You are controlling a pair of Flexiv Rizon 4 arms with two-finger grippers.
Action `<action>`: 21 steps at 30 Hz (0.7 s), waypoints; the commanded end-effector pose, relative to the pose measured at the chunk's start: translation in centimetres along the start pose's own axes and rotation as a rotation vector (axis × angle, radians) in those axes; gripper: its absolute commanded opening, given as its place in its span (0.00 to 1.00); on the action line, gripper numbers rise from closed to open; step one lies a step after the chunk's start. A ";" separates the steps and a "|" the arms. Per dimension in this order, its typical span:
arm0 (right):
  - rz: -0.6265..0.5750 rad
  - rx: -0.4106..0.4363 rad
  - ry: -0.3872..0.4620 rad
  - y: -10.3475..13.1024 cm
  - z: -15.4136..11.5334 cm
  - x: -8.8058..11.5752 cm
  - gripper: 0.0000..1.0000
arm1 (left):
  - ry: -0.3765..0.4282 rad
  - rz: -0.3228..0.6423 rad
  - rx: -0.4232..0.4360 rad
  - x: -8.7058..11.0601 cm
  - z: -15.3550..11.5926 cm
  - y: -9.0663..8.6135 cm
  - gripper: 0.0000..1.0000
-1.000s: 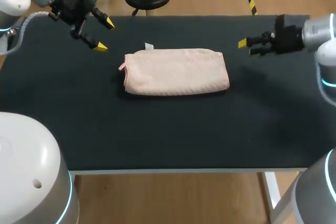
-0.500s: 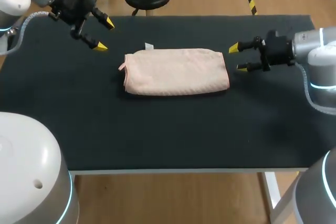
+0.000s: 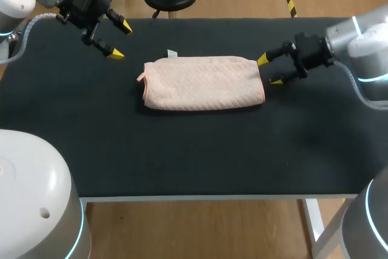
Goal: Fold the towel
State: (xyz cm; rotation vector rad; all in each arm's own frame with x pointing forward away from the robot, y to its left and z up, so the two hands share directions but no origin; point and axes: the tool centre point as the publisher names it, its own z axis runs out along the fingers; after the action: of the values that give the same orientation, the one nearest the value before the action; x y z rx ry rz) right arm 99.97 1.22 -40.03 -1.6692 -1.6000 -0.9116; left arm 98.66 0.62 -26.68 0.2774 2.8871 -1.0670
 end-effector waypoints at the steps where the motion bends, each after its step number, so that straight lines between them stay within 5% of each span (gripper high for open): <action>1: 0.000 0.023 -0.007 0.1 0.6 0.0 1.00 | -0.001 0.002 0.002 0.0 0.1 0.1 1.00; 21: -0.017 0.023 -0.010 0.0 3.6 0.8 1.00 | -0.001 0.002 0.002 0.0 0.1 0.1 1.00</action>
State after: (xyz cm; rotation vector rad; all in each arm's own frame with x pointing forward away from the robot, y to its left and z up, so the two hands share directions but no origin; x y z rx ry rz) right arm 99.88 4.32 -40.88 -1.6520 -1.6289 -0.8904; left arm 98.66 0.62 -26.68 0.2776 2.8872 -1.0668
